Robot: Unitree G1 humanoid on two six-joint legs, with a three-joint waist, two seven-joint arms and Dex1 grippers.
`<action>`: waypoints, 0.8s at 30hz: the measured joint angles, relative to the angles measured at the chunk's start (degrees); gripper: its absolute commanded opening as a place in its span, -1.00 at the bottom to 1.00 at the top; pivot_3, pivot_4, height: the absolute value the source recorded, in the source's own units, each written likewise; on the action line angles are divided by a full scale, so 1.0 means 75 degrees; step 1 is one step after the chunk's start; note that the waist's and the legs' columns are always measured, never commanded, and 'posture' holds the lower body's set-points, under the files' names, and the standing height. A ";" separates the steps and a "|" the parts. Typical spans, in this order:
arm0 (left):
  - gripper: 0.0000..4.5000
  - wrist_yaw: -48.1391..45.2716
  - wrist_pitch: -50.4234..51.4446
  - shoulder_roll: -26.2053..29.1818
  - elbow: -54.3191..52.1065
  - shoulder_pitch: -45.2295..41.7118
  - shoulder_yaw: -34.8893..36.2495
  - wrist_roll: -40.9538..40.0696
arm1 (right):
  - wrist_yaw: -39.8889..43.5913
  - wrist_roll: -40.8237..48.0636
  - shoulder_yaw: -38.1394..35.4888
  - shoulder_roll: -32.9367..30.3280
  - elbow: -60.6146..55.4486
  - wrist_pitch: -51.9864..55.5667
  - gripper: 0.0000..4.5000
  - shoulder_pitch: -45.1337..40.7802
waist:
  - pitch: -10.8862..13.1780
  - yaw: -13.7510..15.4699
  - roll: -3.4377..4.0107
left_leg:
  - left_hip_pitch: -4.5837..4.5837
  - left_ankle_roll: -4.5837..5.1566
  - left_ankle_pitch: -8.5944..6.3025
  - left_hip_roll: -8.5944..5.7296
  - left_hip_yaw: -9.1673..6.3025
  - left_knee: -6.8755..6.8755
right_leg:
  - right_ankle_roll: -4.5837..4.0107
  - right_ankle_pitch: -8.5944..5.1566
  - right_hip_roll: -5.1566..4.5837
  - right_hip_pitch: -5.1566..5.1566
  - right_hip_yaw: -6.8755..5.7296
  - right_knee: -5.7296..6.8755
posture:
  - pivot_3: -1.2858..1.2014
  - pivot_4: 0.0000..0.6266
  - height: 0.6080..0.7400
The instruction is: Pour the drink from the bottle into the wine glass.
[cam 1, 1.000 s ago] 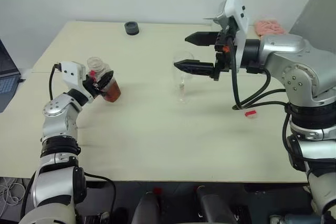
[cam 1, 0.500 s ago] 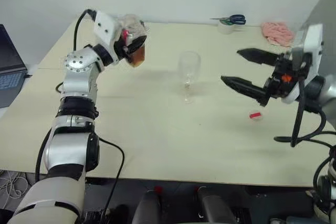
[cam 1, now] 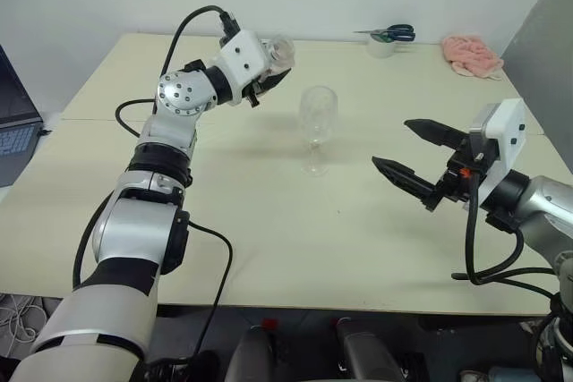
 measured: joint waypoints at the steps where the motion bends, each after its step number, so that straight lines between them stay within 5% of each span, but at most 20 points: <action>1: -0.25 0.0082 -0.0134 -0.0008 0.0070 -0.0005 -0.0038 0.0093 | -0.0083 -0.0193 0.0123 0.0060 0.0010 -0.0196 1.00 0.0023 | 0.0000 -0.0001 0.0000 | 0.0000 0.0000 0.0000 0.0001 0.0000 0.0000 | 0.0000 0.0000 0.0001 0.0000 -0.0001 0.0001 | 0.03 -0.52 1.00; 10: -0.25 0.1071 -0.1088 -0.0044 0.0354 -0.0470 -0.0698 0.1271 | -0.0851 -0.1941 0.1318 0.1111 0.0859 -0.1621 1.00 0.0609 | 0.0000 0.0015 0.0000 | -0.0004 -0.0001 0.0001 -0.0004 0.0001 0.0002 | 0.0002 0.0001 -0.0003 -0.0003 0.0002 0.0001 | 0.03 -0.52 1.00; 24: -0.25 0.2572 -0.1856 0.0338 0.0579 -0.0742 -0.1493 0.2726 | -0.0869 -0.2379 0.1536 0.1494 0.1208 -0.2060 1.00 0.0553 | 0.0000 0.0025 0.0000 | 0.0001 -0.0001 0.0001 -0.0004 0.0001 0.0002 | 0.0002 0.0001 -0.0003 -0.0001 0.0000 0.0004 | 0.03 -0.52 1.00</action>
